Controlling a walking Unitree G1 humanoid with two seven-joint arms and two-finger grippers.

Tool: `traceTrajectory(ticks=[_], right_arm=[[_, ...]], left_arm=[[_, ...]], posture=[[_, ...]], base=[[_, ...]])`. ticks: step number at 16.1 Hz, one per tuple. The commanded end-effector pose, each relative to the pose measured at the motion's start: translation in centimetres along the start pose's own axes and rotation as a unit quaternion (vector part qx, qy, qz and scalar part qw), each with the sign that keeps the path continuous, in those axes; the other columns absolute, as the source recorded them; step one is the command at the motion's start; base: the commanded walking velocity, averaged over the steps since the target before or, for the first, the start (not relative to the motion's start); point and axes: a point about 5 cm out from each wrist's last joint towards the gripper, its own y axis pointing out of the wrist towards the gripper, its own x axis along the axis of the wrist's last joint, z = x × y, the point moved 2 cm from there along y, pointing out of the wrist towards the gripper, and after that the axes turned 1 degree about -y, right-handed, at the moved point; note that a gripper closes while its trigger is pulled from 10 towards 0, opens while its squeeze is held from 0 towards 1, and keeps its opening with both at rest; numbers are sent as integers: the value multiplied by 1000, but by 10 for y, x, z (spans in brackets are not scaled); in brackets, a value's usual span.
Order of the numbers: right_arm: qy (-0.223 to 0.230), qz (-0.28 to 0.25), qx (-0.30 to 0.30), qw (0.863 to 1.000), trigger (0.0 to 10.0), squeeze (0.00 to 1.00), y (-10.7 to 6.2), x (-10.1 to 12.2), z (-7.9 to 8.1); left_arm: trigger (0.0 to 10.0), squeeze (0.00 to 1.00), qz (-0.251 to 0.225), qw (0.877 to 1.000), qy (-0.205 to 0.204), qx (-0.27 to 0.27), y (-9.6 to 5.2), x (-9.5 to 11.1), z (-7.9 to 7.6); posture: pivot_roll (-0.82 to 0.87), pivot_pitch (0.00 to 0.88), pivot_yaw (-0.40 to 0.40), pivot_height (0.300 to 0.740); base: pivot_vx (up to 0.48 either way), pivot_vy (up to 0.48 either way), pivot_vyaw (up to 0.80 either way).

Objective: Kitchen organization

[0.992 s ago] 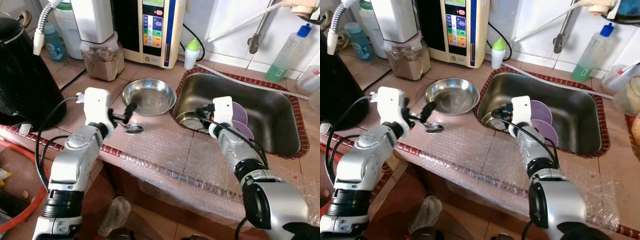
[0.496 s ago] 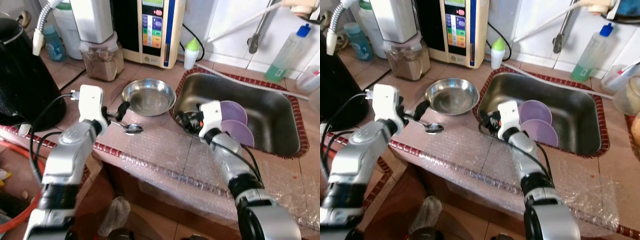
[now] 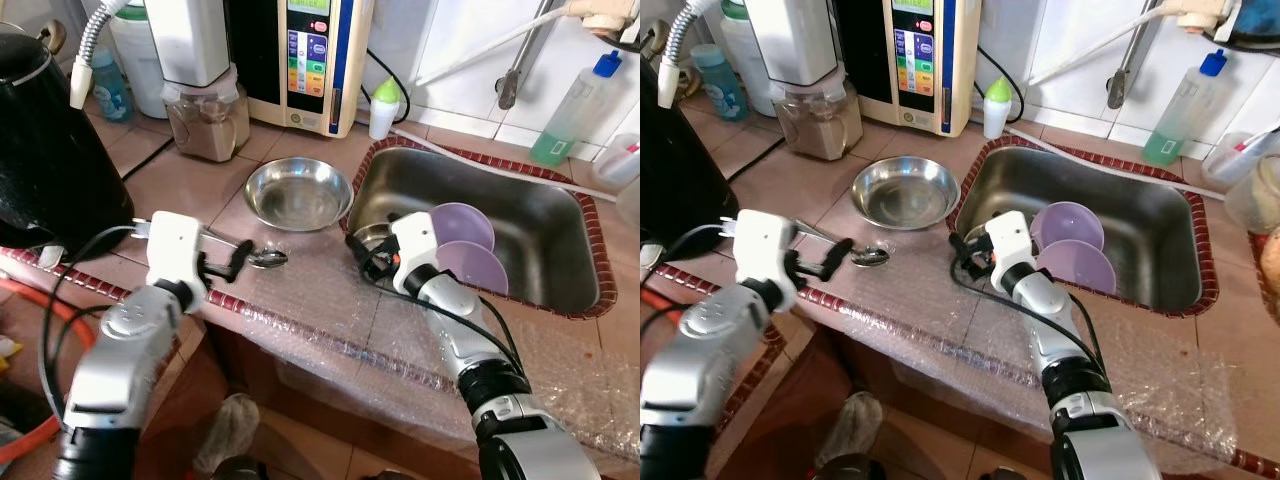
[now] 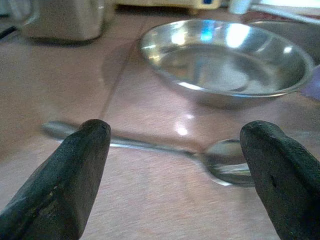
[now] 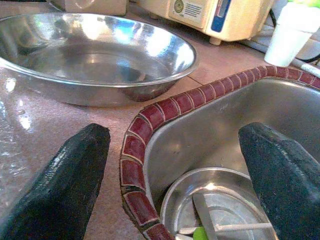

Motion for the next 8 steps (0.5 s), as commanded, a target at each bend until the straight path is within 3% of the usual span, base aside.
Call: traceTrajectory(ticks=[1,5,8], right_arm=[[-5,-2,-1,1000,10000,0,0,4,-2],[-7,1,-1,1000,10000,0,1,5,-1],[-12,1,-17,1000,10000,0,-2,6,-7]], left_arm=[[10000,0,-17,1000,8,-8,-2,5,-10],[10000,0,-22,997,49,-55,-12,-13,-39],[10000,0,-22,993,87,-72,-10,-22,-53]], posture=[[80,19,-43,740],[78,21,-47,740],[67,25,-51,740]], base=[[0,0,0],[0,0,0],[0,0,0]])
